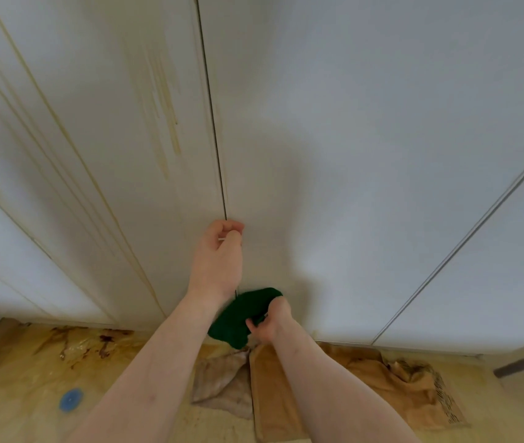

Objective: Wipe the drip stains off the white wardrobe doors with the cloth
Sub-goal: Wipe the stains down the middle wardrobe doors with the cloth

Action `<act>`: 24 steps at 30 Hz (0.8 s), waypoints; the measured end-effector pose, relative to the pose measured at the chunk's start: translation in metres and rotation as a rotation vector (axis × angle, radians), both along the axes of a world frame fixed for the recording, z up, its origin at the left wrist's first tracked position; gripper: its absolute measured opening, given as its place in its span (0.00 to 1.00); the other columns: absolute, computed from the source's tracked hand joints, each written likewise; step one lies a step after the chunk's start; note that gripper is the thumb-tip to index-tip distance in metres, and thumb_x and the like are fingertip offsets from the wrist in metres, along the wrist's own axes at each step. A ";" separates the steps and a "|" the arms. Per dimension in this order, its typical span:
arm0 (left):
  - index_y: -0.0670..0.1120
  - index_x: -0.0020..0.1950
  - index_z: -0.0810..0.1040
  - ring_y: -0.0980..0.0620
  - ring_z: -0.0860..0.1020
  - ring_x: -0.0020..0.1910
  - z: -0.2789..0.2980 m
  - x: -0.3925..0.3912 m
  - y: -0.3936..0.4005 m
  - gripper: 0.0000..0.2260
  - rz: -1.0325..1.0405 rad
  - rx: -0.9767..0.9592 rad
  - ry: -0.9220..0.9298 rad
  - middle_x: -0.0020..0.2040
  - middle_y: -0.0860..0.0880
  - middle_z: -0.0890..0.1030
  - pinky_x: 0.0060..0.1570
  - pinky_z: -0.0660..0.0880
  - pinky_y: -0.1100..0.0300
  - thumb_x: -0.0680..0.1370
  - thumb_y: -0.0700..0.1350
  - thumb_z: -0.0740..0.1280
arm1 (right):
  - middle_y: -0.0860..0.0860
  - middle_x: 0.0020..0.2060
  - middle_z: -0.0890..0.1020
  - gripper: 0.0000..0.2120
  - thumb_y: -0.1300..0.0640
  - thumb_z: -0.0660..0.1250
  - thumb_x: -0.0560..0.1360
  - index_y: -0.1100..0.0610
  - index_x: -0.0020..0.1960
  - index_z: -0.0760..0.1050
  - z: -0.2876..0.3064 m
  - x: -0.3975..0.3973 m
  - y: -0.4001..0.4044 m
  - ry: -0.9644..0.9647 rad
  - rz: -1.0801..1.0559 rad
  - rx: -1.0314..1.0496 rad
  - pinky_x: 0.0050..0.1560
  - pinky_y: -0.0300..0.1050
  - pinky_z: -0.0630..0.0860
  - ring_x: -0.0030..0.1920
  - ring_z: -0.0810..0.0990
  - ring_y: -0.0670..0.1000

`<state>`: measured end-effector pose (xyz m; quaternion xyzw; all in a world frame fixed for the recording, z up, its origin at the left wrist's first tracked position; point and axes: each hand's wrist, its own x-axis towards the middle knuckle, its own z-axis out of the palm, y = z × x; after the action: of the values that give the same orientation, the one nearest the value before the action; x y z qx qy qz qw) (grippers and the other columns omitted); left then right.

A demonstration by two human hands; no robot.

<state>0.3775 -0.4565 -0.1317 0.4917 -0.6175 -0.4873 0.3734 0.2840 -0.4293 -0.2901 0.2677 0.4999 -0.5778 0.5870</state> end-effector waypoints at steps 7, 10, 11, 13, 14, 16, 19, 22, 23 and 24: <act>0.49 0.60 0.77 0.61 0.74 0.45 0.004 -0.011 0.009 0.11 -0.026 -0.015 -0.020 0.51 0.53 0.78 0.39 0.68 0.71 0.82 0.41 0.58 | 0.61 0.65 0.74 0.21 0.57 0.62 0.83 0.60 0.75 0.68 0.002 -0.083 0.058 0.104 -0.203 0.110 0.56 0.56 0.75 0.69 0.72 0.63; 0.49 0.59 0.78 0.61 0.74 0.45 0.004 -0.022 0.015 0.11 -0.027 -0.023 -0.003 0.49 0.55 0.78 0.39 0.68 0.72 0.82 0.40 0.58 | 0.59 0.71 0.72 0.23 0.58 0.63 0.82 0.57 0.77 0.67 0.005 -0.118 0.082 0.172 -0.300 0.171 0.65 0.56 0.74 0.71 0.70 0.62; 0.49 0.58 0.78 0.60 0.75 0.45 0.004 -0.026 0.017 0.11 -0.029 -0.022 0.000 0.49 0.55 0.78 0.39 0.68 0.71 0.82 0.40 0.58 | 0.59 0.72 0.71 0.24 0.58 0.63 0.82 0.57 0.77 0.67 0.005 -0.126 0.088 0.194 -0.321 0.192 0.67 0.55 0.73 0.72 0.70 0.62; 0.50 0.56 0.78 0.57 0.76 0.47 0.002 -0.034 0.019 0.10 -0.033 -0.025 0.013 0.49 0.54 0.78 0.41 0.67 0.69 0.81 0.40 0.59 | 0.59 0.73 0.70 0.24 0.59 0.62 0.82 0.57 0.77 0.66 0.007 -0.141 0.099 0.250 -0.346 0.237 0.70 0.54 0.73 0.72 0.69 0.62; 0.50 0.56 0.78 0.58 0.76 0.47 0.001 -0.037 0.021 0.10 -0.035 -0.027 0.018 0.48 0.54 0.78 0.41 0.67 0.70 0.81 0.40 0.59 | 0.59 0.73 0.70 0.24 0.59 0.61 0.83 0.57 0.78 0.65 0.008 -0.146 0.103 0.285 -0.353 0.252 0.70 0.54 0.73 0.72 0.69 0.62; 0.49 0.56 0.78 0.60 0.75 0.47 0.000 -0.041 0.022 0.10 -0.041 -0.033 0.009 0.49 0.53 0.77 0.41 0.66 0.70 0.81 0.40 0.60 | 0.58 0.72 0.71 0.23 0.59 0.60 0.83 0.56 0.78 0.65 0.006 -0.154 0.107 0.361 -0.368 0.273 0.69 0.56 0.73 0.72 0.69 0.62; 0.49 0.56 0.78 0.61 0.74 0.47 -0.002 -0.041 0.020 0.10 -0.057 -0.054 -0.003 0.51 0.52 0.77 0.41 0.67 0.71 0.81 0.39 0.60 | 0.58 0.72 0.72 0.23 0.57 0.59 0.83 0.56 0.78 0.65 -0.002 -0.155 0.106 0.388 -0.397 0.285 0.67 0.55 0.73 0.71 0.71 0.62; 0.50 0.57 0.78 0.64 0.75 0.44 -0.004 -0.037 0.019 0.11 -0.085 -0.074 -0.010 0.53 0.51 0.78 0.39 0.69 0.76 0.80 0.38 0.60 | 0.56 0.74 0.71 0.24 0.50 0.57 0.85 0.54 0.79 0.64 -0.007 -0.145 0.095 0.431 -0.438 0.297 0.72 0.57 0.70 0.72 0.70 0.61; 0.49 0.57 0.78 0.66 0.74 0.42 -0.005 -0.035 0.019 0.12 -0.099 -0.075 -0.014 0.54 0.51 0.77 0.38 0.68 0.78 0.80 0.37 0.60 | 0.56 0.76 0.69 0.24 0.49 0.55 0.85 0.53 0.80 0.61 -0.008 -0.143 0.091 0.453 -0.448 0.312 0.74 0.58 0.68 0.74 0.69 0.61; 0.50 0.59 0.77 0.68 0.74 0.42 -0.006 -0.032 0.019 0.13 -0.119 -0.075 -0.030 0.56 0.52 0.77 0.39 0.68 0.78 0.80 0.37 0.60 | 0.55 0.77 0.67 0.25 0.48 0.54 0.86 0.53 0.81 0.59 -0.010 -0.140 0.086 0.473 -0.456 0.326 0.76 0.57 0.66 0.75 0.68 0.60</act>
<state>0.3453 -0.4370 -0.1381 0.4469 -0.6693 -0.4776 0.3525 0.1444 -0.3432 -0.3003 0.3213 0.6348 -0.6525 0.2607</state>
